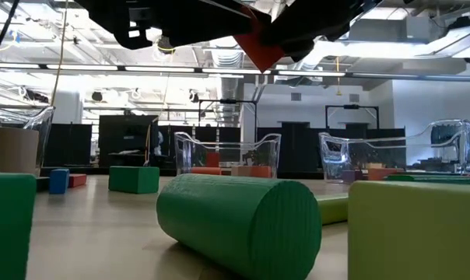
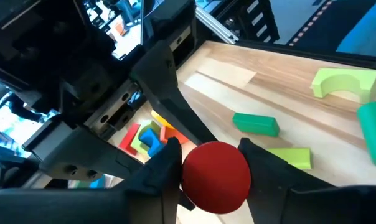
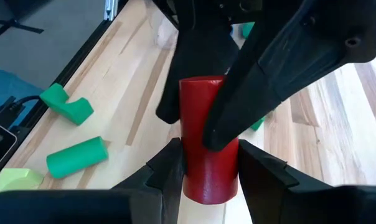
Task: Sort blocks by size
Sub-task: Put the red cylindrical block into the left transparent bin
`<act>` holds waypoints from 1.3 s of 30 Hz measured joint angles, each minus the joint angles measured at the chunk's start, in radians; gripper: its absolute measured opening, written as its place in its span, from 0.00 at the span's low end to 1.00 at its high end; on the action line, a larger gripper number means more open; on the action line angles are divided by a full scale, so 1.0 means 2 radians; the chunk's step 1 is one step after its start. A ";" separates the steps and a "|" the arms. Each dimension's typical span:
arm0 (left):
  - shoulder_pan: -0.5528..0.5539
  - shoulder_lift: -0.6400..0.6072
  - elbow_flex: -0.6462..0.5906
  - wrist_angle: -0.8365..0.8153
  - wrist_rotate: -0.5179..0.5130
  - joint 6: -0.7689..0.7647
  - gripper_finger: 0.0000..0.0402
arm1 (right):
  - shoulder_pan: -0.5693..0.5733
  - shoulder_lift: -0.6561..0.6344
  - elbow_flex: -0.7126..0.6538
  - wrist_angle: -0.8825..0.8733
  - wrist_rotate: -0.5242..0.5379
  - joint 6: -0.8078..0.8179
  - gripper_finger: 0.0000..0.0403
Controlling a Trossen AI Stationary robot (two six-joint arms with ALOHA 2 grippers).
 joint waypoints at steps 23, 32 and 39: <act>-0.038 -0.063 -0.001 -0.136 -0.052 -0.022 0.32 | -0.002 -0.003 0.000 -0.035 0.004 -0.010 0.63; -0.063 -0.210 -0.001 -0.363 -0.091 -0.150 0.33 | -0.003 -0.024 0.000 -0.146 0.004 0.033 0.63; -0.085 -0.317 0.000 -0.540 -0.096 -0.332 0.33 | 0.007 -0.036 0.000 -0.185 0.004 0.044 0.63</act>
